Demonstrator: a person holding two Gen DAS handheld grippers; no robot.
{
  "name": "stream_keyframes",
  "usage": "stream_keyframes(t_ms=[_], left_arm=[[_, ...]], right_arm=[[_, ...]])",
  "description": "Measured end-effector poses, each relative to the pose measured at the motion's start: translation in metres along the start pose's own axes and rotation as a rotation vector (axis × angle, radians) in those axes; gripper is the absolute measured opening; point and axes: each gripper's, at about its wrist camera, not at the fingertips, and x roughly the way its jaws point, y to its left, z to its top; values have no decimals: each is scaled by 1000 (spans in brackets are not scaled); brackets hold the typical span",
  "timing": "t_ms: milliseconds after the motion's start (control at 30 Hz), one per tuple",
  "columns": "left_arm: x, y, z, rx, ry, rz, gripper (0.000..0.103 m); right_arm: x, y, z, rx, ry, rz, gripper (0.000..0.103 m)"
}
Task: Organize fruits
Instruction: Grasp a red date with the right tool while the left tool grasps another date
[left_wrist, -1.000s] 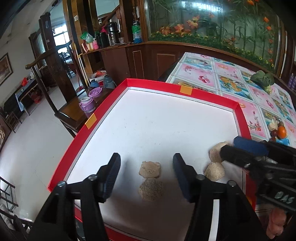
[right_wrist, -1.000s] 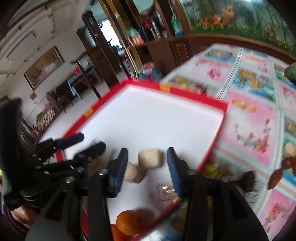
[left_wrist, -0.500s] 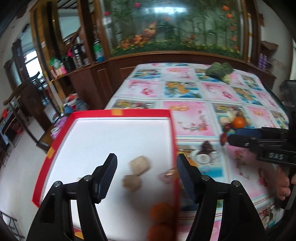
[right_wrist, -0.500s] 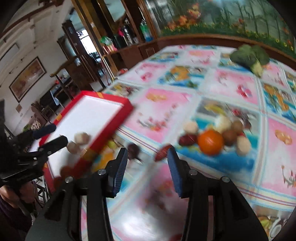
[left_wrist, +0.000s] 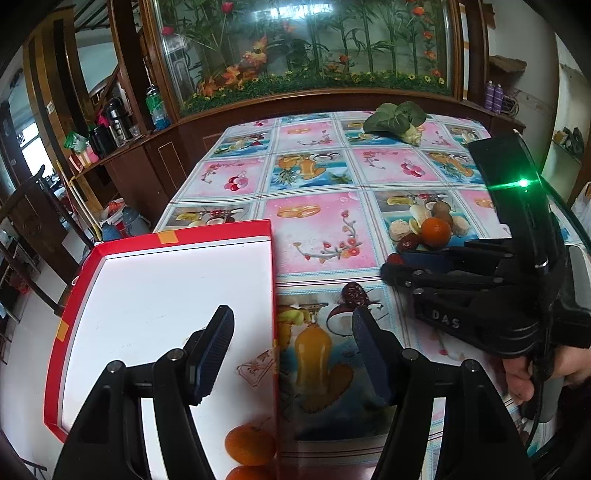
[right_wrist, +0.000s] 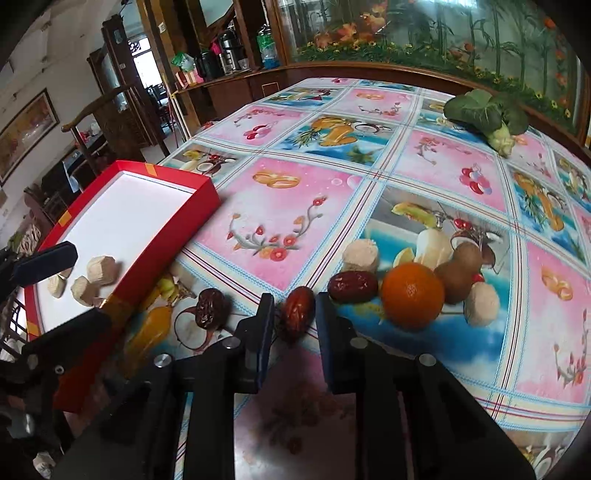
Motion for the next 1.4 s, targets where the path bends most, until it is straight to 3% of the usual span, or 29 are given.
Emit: stream_keyframes(t_ms=[167,333,433,533,667,733,800,867,933,1033,1200,1400], left_arm=[[4,-12,4,14,25,-1,66],[17,-22,10,20,76,-9,66],[27,-31,16,19,100,-19,66],[41,-38,23,10,129,-28,65],[54,-46,25,-8,164,-52,55],[60,-48,23,-16,189,-49,44],[65,-49,19,-24,207,-61,39],[64,-51,17,-25,192,-59,38],[65,-52,18,-32,184,-84,23],[64,-55,17,-27,162,-100,16],[53,-53,15,-35,129,-122,16],[-6,-36,24,-57,-20,-144,16]], right_arm=[[0,-2,2,-24,11,0,20],[-16,-25,4,54,37,37,20],[-38,-49,10,137,-12,58,20],[-73,-85,16,253,-125,87,20],[-116,-125,14,364,-281,100,20],[-126,-138,11,394,-311,93,19],[-127,-144,10,416,-310,92,19],[-125,-143,10,418,-299,91,19],[-123,-141,10,415,-292,86,19],[-121,-138,10,408,-296,85,19],[-118,-134,7,390,-305,82,19],[-112,-114,5,325,-351,103,20]])
